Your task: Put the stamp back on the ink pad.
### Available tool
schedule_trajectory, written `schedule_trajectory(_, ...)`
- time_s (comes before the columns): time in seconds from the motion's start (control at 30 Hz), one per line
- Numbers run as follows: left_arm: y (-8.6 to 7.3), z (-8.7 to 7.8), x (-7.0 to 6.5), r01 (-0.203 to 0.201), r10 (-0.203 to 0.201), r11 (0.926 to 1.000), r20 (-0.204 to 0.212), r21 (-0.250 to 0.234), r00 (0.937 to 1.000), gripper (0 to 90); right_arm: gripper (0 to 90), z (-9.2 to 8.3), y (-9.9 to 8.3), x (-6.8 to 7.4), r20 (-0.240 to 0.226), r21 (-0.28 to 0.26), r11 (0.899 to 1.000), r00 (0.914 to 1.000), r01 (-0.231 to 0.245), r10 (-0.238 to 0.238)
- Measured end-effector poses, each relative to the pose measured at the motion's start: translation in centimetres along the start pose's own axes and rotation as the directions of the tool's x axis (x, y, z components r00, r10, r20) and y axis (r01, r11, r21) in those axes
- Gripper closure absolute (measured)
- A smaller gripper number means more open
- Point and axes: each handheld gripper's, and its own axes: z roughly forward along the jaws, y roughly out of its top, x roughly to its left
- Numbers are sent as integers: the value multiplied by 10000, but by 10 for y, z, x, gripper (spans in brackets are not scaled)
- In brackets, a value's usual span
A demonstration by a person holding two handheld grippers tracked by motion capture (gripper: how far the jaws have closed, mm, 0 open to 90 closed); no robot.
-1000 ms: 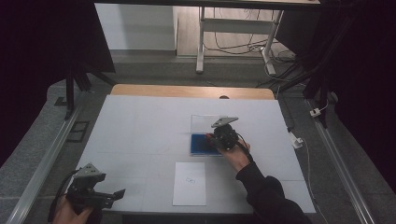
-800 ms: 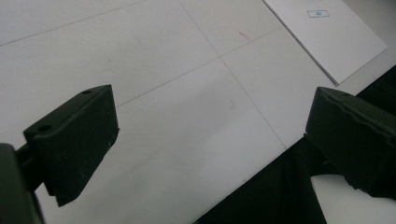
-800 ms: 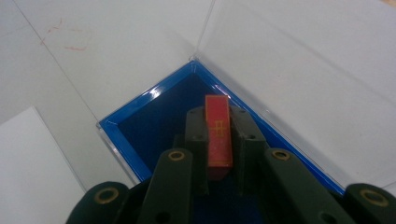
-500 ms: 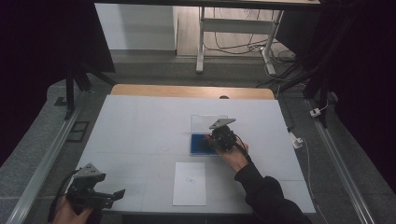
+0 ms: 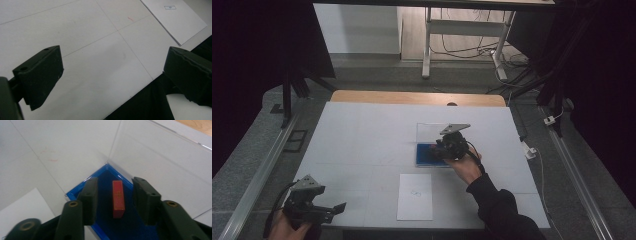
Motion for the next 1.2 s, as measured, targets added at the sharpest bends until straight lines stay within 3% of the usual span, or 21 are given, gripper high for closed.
schedule_trajectory(0.5, 0, 0, 0, 21, -21, 10000, 7, -25, 10000, 25, 210, -22, -4, 11, -270, 46, 9999, 9996, -91, 92)
schedule_trajectory(0.7, 0, 0, 0, 35, -35, 10000, 12, -22, 10000, 24, 124, -32, -7, 15, -269, 5, 9996, 9993, -277, 277)
schedule_trajectory(0.87, 0, 0, 0, 44, -44, 10000, 22, -42, 10000, 25, 70, -37, -10, 18, -529, -58, 9992, 9978, -393, 390)
schedule_trajectory(1.2, 0, 0, 1, 58, -58, 10000, 51, -51, 10000, 25, 0, -54, -22, 24, -598, -83, 9998, 9980, -205, 200)
